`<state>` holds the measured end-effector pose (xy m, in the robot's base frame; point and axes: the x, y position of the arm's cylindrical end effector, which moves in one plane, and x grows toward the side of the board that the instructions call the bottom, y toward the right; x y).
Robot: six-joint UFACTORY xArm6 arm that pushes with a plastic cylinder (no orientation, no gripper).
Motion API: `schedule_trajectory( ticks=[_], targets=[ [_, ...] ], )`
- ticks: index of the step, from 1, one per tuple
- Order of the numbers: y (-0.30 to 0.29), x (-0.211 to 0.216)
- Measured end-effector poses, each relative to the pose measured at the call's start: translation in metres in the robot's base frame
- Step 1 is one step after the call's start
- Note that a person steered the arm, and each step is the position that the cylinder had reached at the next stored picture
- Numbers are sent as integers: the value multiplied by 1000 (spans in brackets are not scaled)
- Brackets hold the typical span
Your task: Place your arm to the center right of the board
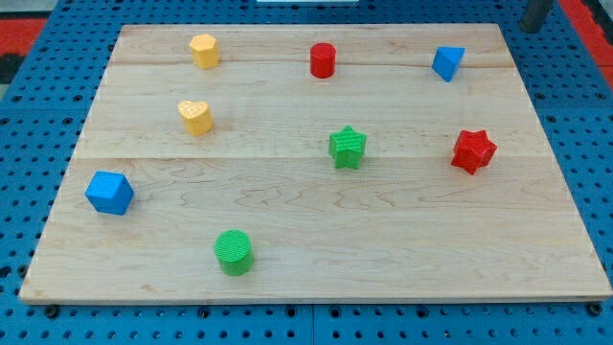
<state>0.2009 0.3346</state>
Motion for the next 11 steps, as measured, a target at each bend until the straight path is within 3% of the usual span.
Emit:
schedule_trajectory(
  ticks=[1, 3, 8, 9, 10, 11],
  targets=[
    [-4, 26],
    [-41, 122],
    [-46, 151],
    [-7, 189],
    [-73, 190],
    [-45, 209]
  ],
)
